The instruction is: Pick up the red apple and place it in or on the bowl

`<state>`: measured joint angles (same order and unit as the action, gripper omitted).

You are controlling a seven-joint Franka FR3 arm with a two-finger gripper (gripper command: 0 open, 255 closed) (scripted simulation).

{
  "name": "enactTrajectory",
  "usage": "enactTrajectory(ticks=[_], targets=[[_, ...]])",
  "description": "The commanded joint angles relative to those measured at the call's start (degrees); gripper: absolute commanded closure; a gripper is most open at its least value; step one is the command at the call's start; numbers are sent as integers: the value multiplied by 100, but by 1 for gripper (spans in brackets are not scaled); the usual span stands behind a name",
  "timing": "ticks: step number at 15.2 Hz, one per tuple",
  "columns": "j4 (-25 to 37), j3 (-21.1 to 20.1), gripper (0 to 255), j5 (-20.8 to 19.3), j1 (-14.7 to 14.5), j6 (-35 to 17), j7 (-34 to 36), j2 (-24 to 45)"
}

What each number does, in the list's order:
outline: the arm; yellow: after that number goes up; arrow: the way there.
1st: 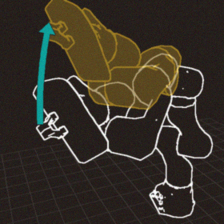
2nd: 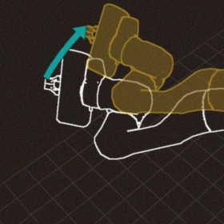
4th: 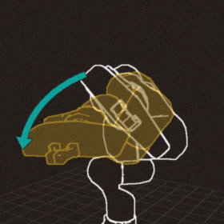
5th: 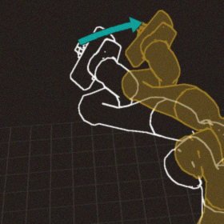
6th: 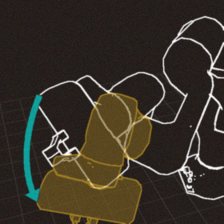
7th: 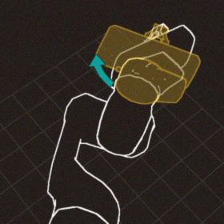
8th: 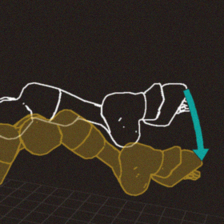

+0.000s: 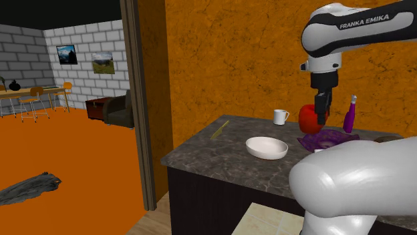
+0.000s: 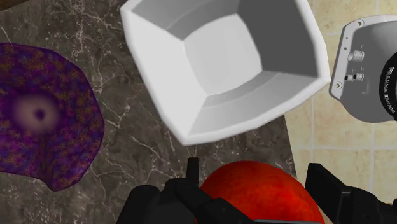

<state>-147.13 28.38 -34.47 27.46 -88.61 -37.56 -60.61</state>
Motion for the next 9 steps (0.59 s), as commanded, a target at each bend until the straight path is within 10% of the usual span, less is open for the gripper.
enactTrajectory(ticks=[1, 9], targets=[[-30, 107, 255, -173, 193, 184, -277, -288], [194, 806, 255, -1018, 827, 641, -1482, -984]])
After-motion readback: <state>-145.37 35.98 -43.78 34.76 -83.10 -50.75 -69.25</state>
